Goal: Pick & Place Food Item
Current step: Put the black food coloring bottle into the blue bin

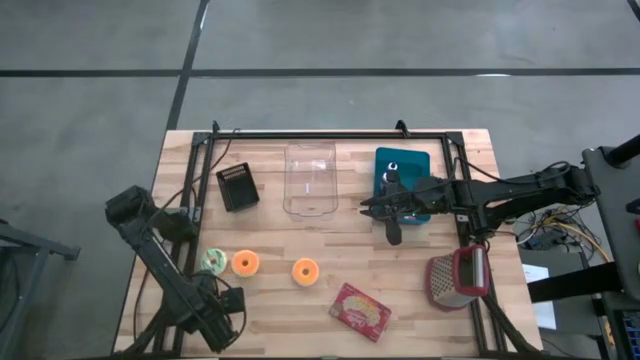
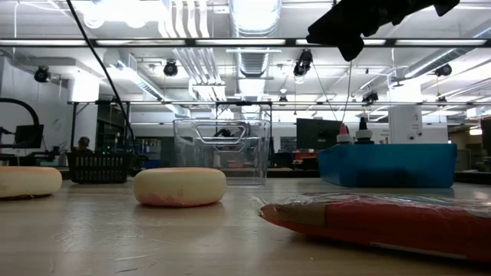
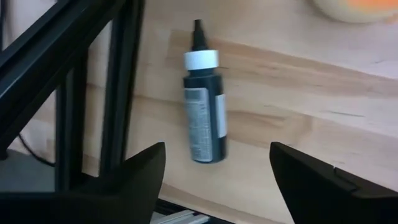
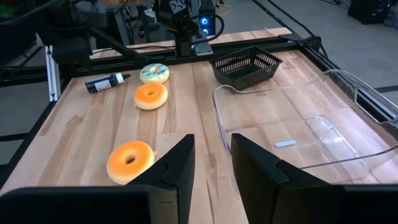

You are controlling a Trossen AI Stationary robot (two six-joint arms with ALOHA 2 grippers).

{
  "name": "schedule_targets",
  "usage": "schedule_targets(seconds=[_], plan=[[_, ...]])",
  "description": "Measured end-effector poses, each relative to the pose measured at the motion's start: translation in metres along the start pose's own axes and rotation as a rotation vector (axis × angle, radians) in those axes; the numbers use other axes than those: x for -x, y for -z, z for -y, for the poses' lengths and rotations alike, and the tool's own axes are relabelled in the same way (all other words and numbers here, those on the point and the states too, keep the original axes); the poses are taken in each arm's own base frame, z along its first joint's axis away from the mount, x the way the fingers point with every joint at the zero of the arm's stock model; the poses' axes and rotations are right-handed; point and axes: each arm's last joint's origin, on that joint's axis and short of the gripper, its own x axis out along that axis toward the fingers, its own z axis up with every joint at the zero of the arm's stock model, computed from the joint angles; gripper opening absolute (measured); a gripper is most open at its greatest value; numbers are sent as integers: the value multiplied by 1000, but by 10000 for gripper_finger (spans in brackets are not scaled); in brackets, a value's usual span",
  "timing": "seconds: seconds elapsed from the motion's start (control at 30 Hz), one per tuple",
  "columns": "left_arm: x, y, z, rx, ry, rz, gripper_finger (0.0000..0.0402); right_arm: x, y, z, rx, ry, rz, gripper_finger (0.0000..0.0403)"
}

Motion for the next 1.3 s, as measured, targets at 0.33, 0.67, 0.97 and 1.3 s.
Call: schedule_targets(seconds=[0.33,0.67,0.97,1.3], plan=[[-18,11,1,3,-45,49,262,0,0,0,0,0,0,86],[-37,11,-1,-4,-60,88,260,0,0,0,0,0,0,91],[-63,5,-1,-13,-46,91,259,0,0,0,0,0,-1,95],[-80,-4,0,-26,-36,111,259,0,0,0,0,0,-1,81]])
